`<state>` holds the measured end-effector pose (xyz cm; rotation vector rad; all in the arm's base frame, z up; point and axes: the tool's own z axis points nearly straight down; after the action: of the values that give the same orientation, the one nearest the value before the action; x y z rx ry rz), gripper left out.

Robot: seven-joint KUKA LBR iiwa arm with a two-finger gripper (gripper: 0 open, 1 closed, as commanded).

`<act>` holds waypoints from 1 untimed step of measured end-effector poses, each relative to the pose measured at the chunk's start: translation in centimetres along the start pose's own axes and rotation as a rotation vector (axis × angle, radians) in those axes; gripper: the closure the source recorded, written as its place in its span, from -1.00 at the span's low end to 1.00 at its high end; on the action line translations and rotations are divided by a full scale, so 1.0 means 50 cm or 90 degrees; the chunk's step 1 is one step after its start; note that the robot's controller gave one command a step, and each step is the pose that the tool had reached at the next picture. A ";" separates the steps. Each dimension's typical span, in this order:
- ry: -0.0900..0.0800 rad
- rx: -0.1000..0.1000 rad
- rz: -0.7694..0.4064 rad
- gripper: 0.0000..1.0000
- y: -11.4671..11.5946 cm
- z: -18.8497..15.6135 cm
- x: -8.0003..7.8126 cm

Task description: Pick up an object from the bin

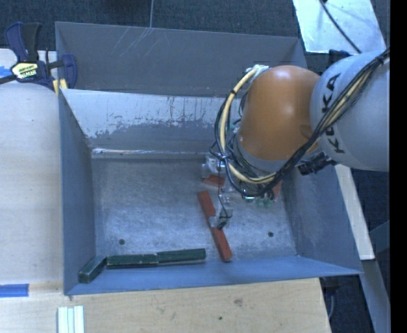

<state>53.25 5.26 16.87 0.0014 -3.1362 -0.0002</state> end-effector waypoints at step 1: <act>-0.002 0.001 0.078 -1.00 -0.133 0.190 -0.023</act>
Offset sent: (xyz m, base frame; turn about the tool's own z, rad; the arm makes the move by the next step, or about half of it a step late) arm 0.0114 -0.0635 -0.0925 0.1177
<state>54.34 -1.38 7.35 -0.1904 -3.1337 0.0021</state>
